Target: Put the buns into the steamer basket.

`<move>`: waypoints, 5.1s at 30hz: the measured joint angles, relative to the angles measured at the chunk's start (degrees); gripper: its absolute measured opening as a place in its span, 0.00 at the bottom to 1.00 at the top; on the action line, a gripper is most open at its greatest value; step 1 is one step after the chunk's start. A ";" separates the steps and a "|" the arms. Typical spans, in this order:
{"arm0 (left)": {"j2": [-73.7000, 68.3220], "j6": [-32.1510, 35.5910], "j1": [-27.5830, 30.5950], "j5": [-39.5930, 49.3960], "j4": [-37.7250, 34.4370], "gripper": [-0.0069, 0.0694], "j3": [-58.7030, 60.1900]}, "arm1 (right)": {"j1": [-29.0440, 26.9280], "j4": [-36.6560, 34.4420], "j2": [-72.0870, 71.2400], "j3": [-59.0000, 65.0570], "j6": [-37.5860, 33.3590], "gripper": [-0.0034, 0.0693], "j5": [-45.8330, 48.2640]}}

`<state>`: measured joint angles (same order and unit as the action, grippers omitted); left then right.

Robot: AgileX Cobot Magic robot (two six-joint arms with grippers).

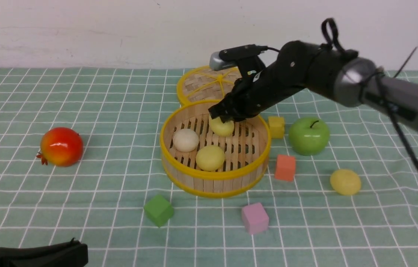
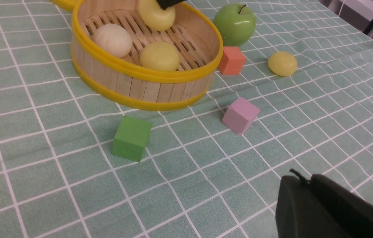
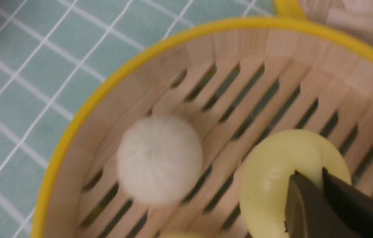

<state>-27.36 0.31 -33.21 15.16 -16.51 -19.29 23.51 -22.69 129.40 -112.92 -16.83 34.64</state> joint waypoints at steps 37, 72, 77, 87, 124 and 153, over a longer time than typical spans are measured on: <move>0.00 0.00 0.00 0.00 0.00 0.19 0.00 | -18.54 13.21 -24.16 30.34 17.19 0.30 26.15; 0.00 0.00 0.00 0.00 -0.16 0.24 0.00 | -18.22 12.07 -18.94 33.03 12.00 0.13 11.06; 0.00 0.00 0.00 0.00 -0.16 0.24 0.00 | -18.22 11.87 -18.94 33.03 12.92 0.24 11.01; 0.00 0.00 0.00 0.00 -0.16 0.24 0.00 | -18.22 12.53 -17.93 33.03 13.50 0.51 7.39; 0.00 0.00 0.00 0.00 -0.16 0.28 0.00 | -5.41 0.46 -21.91 16.87 4.44 0.06 7.65; 0.00 0.00 0.00 0.00 -0.16 0.30 0.00 | -2.20 2.11 -21.24 13.16 4.75 0.72 11.51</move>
<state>-27.36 0.31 -33.21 15.16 -16.67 -19.29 21.32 -20.58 108.16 -99.76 -12.09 46.15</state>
